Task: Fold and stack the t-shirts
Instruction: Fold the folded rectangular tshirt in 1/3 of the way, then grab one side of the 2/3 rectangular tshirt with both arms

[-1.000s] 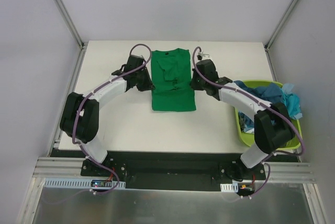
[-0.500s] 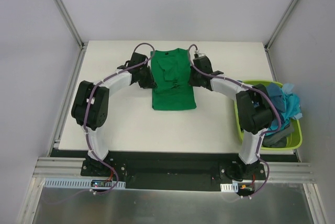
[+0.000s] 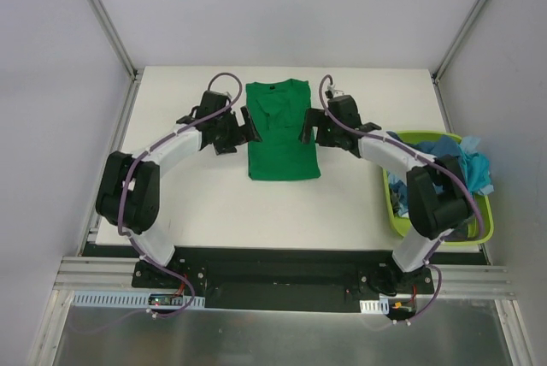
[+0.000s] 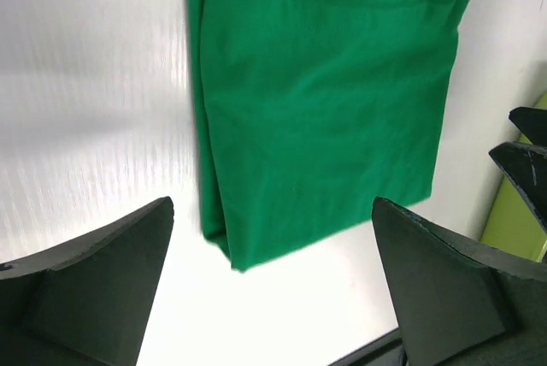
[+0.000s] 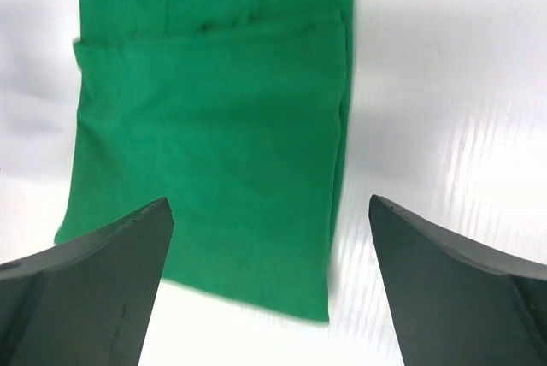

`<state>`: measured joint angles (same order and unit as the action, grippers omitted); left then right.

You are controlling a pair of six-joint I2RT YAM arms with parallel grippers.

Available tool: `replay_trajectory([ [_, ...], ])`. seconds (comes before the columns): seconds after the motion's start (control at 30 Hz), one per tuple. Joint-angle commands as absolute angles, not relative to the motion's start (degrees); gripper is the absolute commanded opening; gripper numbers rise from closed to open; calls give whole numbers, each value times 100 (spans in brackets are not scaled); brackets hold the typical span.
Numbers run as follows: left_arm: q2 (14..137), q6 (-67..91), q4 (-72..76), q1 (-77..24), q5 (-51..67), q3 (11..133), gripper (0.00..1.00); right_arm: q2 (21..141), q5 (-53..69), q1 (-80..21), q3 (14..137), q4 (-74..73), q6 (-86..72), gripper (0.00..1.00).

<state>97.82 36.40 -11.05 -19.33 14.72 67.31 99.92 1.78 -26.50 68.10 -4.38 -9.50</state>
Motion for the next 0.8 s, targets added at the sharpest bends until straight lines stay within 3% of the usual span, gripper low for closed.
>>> replay_trajectory([
  [0.0,9308,3665,-976,-2144,1758,6118,99,9203,615,-2689,5970,-492,-1405,100],
  [0.07,9369,3709,-958,-2206,1732,6003,99,9071,729,-2689,5679,-483,-1564,100],
  [0.2,9650,3788,-958,-2206,1880,5898,88,9105,782,-2681,5441,-501,-1819,100],
  [0.4,9887,3867,-949,-2206,1907,5704,60,9369,677,-2681,5405,-597,-2232,96],
  [0.5,9993,3867,-949,-2215,2004,5634,45,9518,782,-2663,5414,-642,-2329,89],
  [0.77,10133,3841,-949,-2259,2092,5537,25,9756,791,-2672,5318,-624,-2584,78],
])
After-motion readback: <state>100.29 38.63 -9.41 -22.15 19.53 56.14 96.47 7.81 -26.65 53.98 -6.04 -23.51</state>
